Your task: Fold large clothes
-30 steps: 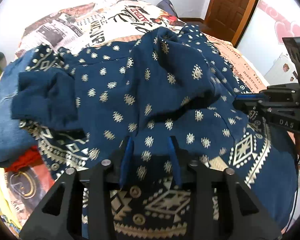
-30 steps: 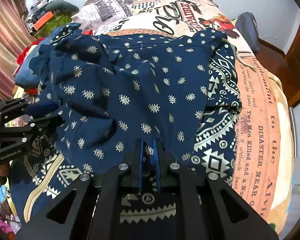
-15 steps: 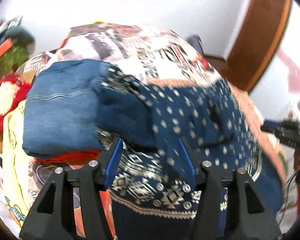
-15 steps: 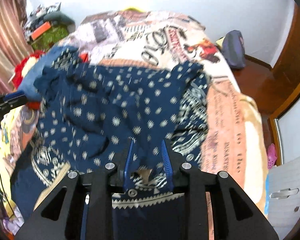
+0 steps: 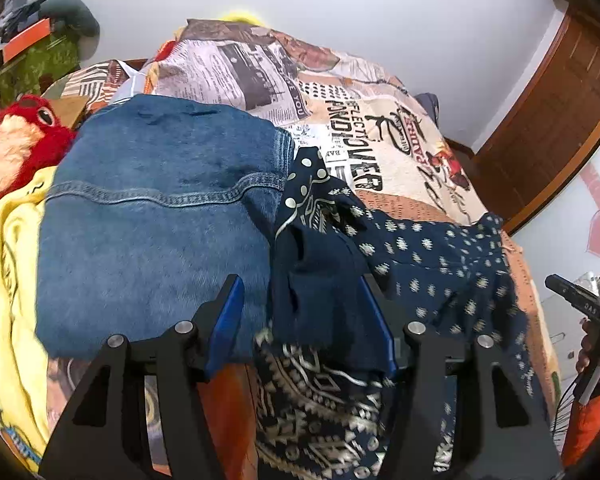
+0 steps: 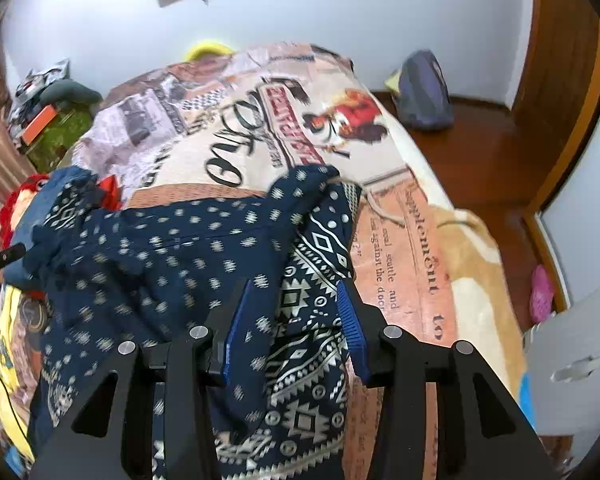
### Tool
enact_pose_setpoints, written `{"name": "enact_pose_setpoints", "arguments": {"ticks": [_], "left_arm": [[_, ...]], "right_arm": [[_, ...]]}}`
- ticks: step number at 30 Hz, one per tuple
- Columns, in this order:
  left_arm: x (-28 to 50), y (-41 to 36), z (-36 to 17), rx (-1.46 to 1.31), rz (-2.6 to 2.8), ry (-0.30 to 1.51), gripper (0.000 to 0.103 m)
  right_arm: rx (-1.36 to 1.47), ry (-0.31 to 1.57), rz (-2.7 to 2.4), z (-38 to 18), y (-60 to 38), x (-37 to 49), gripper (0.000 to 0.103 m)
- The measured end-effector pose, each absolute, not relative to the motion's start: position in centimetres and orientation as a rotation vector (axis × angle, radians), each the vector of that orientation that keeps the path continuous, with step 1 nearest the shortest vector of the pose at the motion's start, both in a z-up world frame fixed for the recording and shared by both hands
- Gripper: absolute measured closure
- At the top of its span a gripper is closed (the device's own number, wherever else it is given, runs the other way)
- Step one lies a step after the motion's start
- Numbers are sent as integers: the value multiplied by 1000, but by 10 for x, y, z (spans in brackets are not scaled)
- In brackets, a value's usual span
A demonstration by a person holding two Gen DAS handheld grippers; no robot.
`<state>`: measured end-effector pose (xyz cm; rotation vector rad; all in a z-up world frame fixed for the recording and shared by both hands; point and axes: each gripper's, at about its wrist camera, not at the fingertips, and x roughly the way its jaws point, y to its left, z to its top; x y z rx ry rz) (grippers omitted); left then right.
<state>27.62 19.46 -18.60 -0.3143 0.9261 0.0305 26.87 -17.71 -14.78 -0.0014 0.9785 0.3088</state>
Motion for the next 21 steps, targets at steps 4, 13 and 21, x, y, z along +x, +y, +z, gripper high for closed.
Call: {"name": "enact_pose_setpoints", "arguments": {"ticks": [4,13,21], "left_arm": [[296,192,-203,-307,27,961,45],[318,190,-220,-333,4,941,67],[312,184,-213,-294,49,915,90]], "right_arm": [[40,1044,291,-173,-182,288,63],[58,1156,259,-220,-186,331,63],[124,1153,306,-235,-179,353,61]]}}
